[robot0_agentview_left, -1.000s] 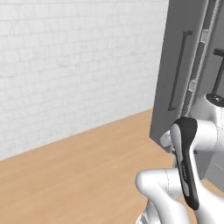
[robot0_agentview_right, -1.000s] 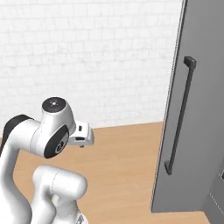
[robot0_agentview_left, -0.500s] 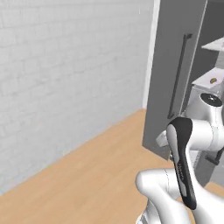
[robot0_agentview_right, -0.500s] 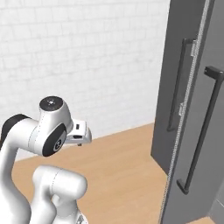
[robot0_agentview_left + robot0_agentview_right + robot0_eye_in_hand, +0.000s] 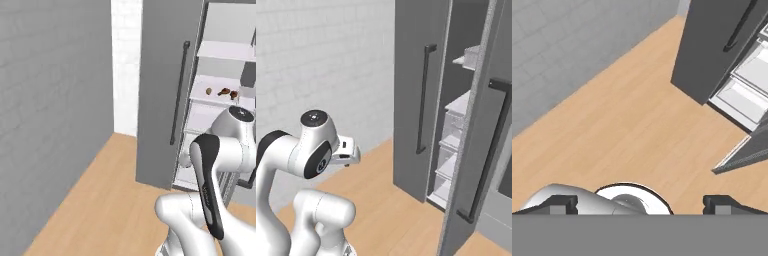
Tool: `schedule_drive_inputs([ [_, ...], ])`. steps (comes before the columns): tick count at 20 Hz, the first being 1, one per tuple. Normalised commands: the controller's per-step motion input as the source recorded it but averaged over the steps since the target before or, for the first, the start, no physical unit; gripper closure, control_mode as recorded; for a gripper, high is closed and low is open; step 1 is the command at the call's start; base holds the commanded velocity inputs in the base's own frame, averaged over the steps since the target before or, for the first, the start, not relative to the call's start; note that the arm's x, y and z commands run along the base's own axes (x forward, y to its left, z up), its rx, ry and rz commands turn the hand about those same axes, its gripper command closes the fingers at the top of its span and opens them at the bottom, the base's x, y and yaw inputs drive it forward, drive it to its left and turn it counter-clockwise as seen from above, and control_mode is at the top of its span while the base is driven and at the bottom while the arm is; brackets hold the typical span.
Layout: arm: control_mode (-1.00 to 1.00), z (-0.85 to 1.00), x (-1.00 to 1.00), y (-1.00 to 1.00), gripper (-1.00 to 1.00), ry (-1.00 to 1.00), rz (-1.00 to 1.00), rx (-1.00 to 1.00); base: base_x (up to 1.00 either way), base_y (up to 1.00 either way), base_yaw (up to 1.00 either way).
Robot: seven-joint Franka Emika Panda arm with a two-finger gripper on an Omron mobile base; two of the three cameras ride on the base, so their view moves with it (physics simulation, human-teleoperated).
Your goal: Place one sweet potato and one chicken drumstick in each tupperware on the nearby counter, to pack two identical lunches.
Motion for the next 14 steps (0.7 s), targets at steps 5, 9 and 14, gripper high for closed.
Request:
schedule_drive_inputs([
  [5,1.00,0.00,0.00,0.00,-1.00,0.00,0.00,0.00,0.82,0.21,-0.58],
  [9,1.00,0.00,0.00,0.00,-1.00,0.00,0.00,0.00,0.77,0.05,-0.55],
  [14,1.00,0.00,0.00,0.00,-1.00,0.00,0.00,0.00,0.88,0.63,-0.42],
])
